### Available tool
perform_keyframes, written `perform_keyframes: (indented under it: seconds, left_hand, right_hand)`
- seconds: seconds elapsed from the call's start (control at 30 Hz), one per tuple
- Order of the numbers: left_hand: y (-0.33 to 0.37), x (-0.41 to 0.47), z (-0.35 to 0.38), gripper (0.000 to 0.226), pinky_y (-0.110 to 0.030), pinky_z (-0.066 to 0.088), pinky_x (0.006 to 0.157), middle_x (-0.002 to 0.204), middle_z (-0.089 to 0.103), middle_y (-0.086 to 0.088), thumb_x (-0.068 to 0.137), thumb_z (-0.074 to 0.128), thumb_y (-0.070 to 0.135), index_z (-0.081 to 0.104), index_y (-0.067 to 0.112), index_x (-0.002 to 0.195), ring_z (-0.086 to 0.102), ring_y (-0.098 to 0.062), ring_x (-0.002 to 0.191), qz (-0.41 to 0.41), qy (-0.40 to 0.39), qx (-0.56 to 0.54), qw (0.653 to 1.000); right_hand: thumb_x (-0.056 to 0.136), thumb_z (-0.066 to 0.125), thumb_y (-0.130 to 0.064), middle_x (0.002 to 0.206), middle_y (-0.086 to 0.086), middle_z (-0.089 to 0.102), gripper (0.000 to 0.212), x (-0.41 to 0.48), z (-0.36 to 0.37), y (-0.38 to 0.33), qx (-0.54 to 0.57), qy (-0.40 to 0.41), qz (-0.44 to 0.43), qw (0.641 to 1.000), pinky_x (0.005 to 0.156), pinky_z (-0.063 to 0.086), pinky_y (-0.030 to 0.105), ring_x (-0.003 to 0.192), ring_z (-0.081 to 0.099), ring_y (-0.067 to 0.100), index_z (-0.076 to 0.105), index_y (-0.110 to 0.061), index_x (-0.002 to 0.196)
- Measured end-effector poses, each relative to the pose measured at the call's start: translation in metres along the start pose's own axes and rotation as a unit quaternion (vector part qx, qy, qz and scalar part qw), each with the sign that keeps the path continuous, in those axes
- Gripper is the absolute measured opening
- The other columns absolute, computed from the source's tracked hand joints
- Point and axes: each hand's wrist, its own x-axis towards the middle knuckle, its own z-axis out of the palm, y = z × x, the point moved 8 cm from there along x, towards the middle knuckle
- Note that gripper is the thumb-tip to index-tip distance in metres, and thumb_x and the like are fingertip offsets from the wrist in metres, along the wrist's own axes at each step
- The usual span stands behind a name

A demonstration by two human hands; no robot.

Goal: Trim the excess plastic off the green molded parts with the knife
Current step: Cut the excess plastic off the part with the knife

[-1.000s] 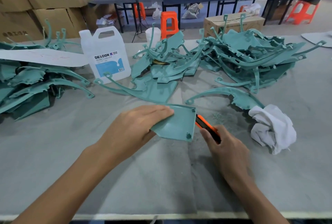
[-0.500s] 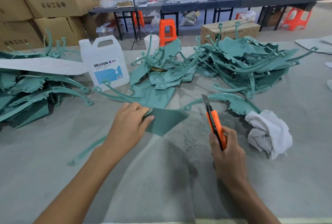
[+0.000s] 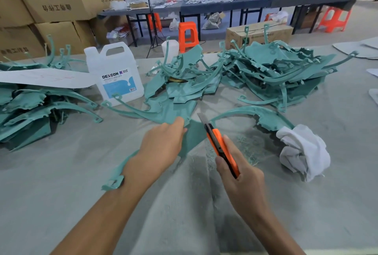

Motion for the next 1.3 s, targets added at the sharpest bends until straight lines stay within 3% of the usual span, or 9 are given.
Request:
perform_keyframes:
  seconds: [0.1,0.3,0.43,0.6,0.8,0.9,0.97,1.13,1.3]
  left_hand:
    - [0.008,0.002,0.003,0.030,-0.040,0.030,0.060,0.066,0.033,0.000,0.108,0.033,0.036,0.030,0.014,0.088,0.044,-0.034,0.070,0.002,-0.013,0.037,0.999]
    - [0.010,0.003,0.005,0.032,-0.039,0.028,0.059,0.064,0.033,0.000,0.108,0.033,0.038,0.031,0.015,0.085,0.042,-0.033,0.067,0.009,-0.015,0.058,0.998]
    - [0.009,0.000,0.004,0.035,-0.037,0.026,0.055,0.062,0.036,0.001,0.108,0.033,0.040,0.028,0.017,0.080,0.040,-0.029,0.059,0.017,-0.001,0.065,0.998]
    - [0.020,0.002,0.007,0.030,-0.038,0.026,0.058,0.064,0.032,0.001,0.108,0.034,0.038,0.028,0.019,0.085,0.044,-0.035,0.066,0.021,-0.009,0.097,0.995]
    - [0.010,-0.009,0.010,0.030,-0.037,0.029,0.056,0.060,0.030,0.004,0.108,0.032,0.040,0.021,0.023,0.085,0.040,-0.032,0.064,0.015,0.000,0.081,0.997]
    - [0.010,-0.013,0.009,0.029,-0.036,0.032,0.057,0.060,0.031,0.004,0.107,0.030,0.042,0.023,0.023,0.087,0.042,-0.033,0.063,0.023,0.004,0.072,0.997]
    - [0.012,-0.015,0.008,0.029,-0.036,0.031,0.057,0.060,0.031,0.004,0.107,0.031,0.042,0.024,0.022,0.087,0.041,-0.033,0.063,0.021,0.009,0.069,0.997]
    - [0.008,-0.021,0.004,0.027,-0.035,0.025,0.054,0.058,0.032,0.004,0.107,0.032,0.040,0.031,0.020,0.090,0.039,-0.029,0.059,0.022,0.025,0.069,0.997]
    - [0.003,-0.022,0.000,0.028,-0.037,0.016,0.049,0.059,0.034,0.006,0.107,0.030,0.041,0.032,0.020,0.090,0.035,-0.024,0.055,-0.002,0.018,0.067,0.998]
  right_hand:
    - [0.095,0.062,-0.038,0.063,-0.014,0.063,0.054,0.002,0.003,-0.014,0.020,-0.010,-0.019,1.000,0.048,0.037,0.014,0.048,0.051,0.005,0.042,-0.064,0.137]
    - [0.095,0.063,-0.037,0.067,-0.006,0.068,0.050,0.003,-0.001,-0.009,0.057,-0.014,0.010,0.998,0.050,0.046,0.030,0.049,0.052,0.013,0.047,-0.071,0.128]
    - [0.098,0.061,-0.035,0.056,-0.010,0.057,0.048,0.013,-0.006,0.002,0.007,-0.036,0.021,0.999,0.046,0.036,0.020,0.045,0.043,0.006,0.049,-0.062,0.136]
    - [0.096,0.053,-0.044,0.056,-0.014,0.059,0.048,0.021,-0.019,0.014,-0.077,-0.043,0.034,0.995,0.049,0.038,0.019,0.049,0.051,0.006,0.039,-0.074,0.131]
    - [0.098,0.057,-0.042,0.111,-0.009,0.075,0.041,0.010,-0.049,0.067,-0.153,-0.066,0.146,0.975,0.084,0.050,0.032,0.107,0.067,0.021,0.054,-0.053,0.137]
    - [0.096,0.057,-0.044,0.069,-0.016,0.067,0.041,0.008,-0.047,0.050,-0.041,-0.028,0.105,0.993,0.061,0.052,0.027,0.062,0.063,0.006,0.052,-0.066,0.130]
    - [0.098,0.057,-0.043,0.059,-0.006,0.062,0.041,0.007,-0.039,0.036,0.017,-0.023,0.086,0.996,0.045,0.048,0.025,0.044,0.052,0.005,0.051,-0.070,0.127]
    - [0.098,0.057,-0.039,0.059,-0.013,0.065,0.042,0.013,-0.022,0.037,-0.008,-0.070,0.123,0.990,0.054,0.055,0.033,0.049,0.057,0.007,0.051,-0.074,0.121]
    - [0.099,0.056,-0.039,0.055,-0.004,0.060,0.041,0.013,-0.022,0.036,0.048,-0.054,0.098,0.993,0.040,0.043,0.024,0.040,0.051,0.006,0.052,-0.073,0.121]
